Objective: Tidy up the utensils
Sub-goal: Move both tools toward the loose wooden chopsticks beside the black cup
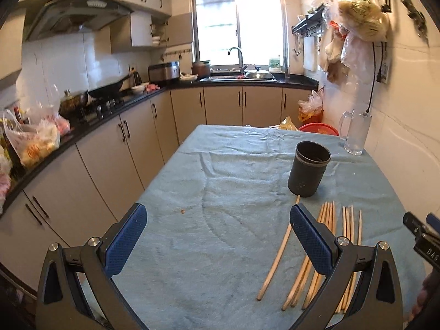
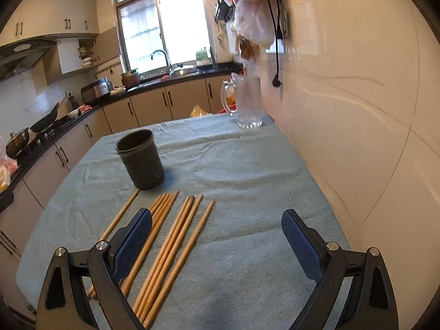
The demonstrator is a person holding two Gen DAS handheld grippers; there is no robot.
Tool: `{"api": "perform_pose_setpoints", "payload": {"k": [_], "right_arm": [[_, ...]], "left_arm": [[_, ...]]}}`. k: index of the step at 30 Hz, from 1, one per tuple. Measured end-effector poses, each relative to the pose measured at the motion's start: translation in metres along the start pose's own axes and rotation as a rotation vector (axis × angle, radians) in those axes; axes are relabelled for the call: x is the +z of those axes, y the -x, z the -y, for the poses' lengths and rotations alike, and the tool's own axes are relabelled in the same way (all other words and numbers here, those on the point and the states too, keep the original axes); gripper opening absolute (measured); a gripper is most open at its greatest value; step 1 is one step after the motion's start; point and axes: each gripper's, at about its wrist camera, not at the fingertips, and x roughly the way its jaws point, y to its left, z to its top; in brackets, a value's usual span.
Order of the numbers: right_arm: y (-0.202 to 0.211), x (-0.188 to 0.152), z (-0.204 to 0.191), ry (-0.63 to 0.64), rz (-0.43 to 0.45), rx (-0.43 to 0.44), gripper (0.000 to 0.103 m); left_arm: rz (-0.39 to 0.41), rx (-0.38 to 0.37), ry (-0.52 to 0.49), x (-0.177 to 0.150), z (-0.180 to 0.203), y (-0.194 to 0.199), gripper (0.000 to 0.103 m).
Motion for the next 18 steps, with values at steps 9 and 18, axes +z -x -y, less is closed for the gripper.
{"api": "perform_pose_setpoints", "payload": {"k": [9, 18], "right_arm": [[0.015, -0.004, -0.016, 0.033, 0.002, 0.011, 0.097], [0.008, -0.012, -0.019, 0.047, -0.035, 0.016, 0.097]], "left_arm": [[-0.03, -0.01, -0.033, -0.015, -0.005, 0.008, 0.103], [-0.083, -0.067, -0.036, -0.023, -0.011, -0.005, 0.103]]}}
